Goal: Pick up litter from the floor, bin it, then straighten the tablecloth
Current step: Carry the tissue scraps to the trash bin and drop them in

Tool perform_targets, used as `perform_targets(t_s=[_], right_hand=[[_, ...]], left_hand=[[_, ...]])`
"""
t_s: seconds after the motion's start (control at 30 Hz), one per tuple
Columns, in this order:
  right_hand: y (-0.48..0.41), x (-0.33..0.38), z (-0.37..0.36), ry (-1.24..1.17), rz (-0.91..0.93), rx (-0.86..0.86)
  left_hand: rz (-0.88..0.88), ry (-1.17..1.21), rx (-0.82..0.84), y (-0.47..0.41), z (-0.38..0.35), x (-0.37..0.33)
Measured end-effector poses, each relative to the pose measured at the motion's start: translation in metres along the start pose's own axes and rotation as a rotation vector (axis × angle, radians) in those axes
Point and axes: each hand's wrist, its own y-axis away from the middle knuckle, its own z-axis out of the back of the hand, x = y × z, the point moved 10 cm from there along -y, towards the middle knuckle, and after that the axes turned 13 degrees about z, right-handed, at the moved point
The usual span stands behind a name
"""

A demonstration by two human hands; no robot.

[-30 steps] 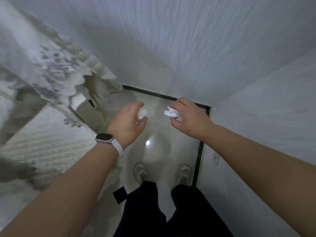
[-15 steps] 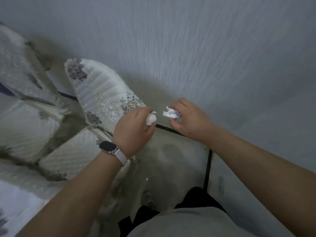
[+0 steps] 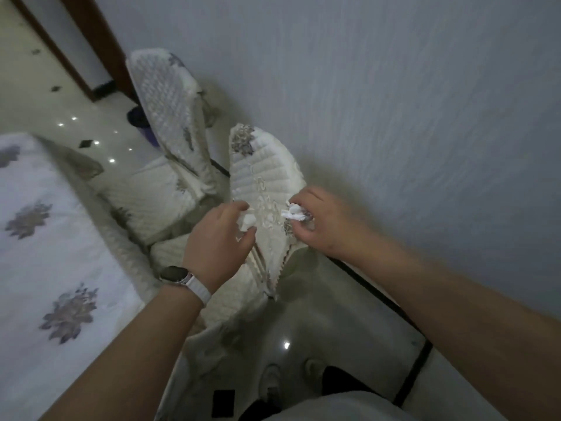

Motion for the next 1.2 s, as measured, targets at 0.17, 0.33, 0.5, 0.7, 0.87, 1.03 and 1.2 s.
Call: perform_targets(t_s=[0.17,0.33,0.5,0.7,0.87,1.03,1.2], right_hand=[[-0.039,0.027,-0.015,-0.115,0.219,0.072],[-0.053,0.074,-0.046,-0.204,0.392,0.143],[-0.056,0.145,-0.082,-0.277,0.553,0.229],[-0.047,0.248,-0.125,-0.370,0.744,0.332],[-0.026,0.339,-0.165,-0.431,0.862,0.415],[0.000,0.442,-0.209,-0.453,0.956,0.487],[0.026,0.558,-0.250,-0.468,1.046,0.533]], left_hand=[[0.212,-0.063,-0.158,0.027,0.045,0.026],[0.441,-0.072,-0.284,0.085,0.076,0.057],[0.651,-0.119,-0.421,0.163,0.114,0.091],[0.868,-0.134,-0.529,0.263,0.158,0.135],[1.001,-0.128,-0.620,0.346,0.194,0.175],[1.096,-0.117,-0.701,0.433,0.235,0.220],[1.170,-0.143,-0.753,0.530,0.286,0.269]])
